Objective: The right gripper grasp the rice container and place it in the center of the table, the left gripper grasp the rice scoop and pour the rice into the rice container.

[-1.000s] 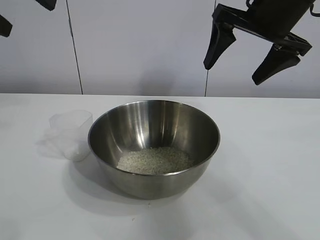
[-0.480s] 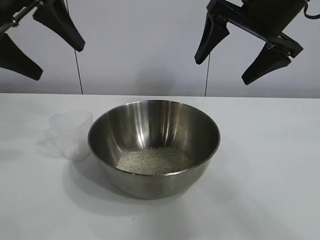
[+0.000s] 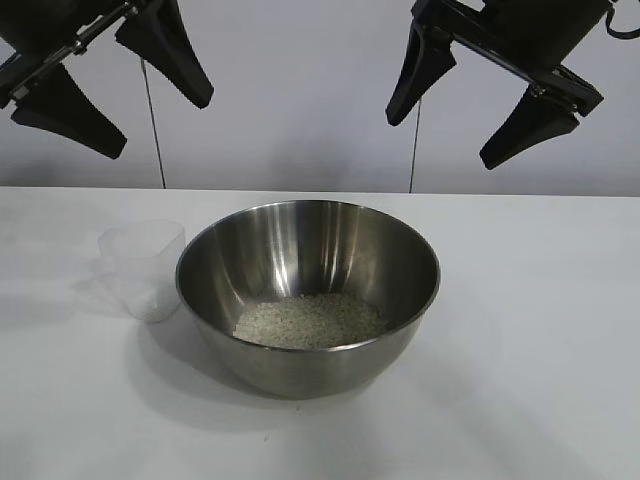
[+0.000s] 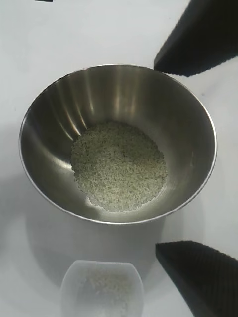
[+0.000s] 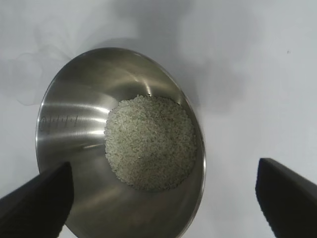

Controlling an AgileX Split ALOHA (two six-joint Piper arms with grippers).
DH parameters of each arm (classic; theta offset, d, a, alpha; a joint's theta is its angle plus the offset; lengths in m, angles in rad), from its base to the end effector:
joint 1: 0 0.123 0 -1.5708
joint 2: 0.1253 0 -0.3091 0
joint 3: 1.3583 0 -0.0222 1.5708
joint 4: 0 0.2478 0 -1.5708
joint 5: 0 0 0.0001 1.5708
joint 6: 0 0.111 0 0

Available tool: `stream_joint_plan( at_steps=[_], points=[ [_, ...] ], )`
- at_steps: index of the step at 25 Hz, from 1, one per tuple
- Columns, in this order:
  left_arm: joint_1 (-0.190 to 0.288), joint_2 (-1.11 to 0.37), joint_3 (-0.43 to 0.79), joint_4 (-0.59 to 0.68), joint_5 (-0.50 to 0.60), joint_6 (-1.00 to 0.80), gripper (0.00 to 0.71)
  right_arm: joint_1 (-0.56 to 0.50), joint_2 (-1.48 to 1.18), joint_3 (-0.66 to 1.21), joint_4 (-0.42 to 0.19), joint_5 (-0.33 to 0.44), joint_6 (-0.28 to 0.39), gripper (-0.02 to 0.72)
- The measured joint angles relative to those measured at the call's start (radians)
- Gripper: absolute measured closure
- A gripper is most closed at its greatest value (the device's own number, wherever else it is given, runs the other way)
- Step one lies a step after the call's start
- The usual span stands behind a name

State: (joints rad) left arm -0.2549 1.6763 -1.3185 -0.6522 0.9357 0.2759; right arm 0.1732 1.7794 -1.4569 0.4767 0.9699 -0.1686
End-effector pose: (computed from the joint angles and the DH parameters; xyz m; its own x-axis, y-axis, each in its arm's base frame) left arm 0.3345 -0.1432 0.2930 -0.9152 0.1042 -0.3894 0.3042 0.8123 -0.4976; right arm 0.3763 0.1085 0.2851 -0.9287 -0.0542 -0.3669 -0.2065 0.8973 0.3902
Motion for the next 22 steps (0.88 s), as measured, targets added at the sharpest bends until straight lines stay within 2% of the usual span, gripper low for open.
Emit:
stream_joint_plan(
  at_steps=[22],
  points=[
    [0.000,0.000,0.000,-0.004,-0.008,0.007,0.060,0.000,0.000,0.000,0.009,-0.020,0.000,0.009]
  ],
)
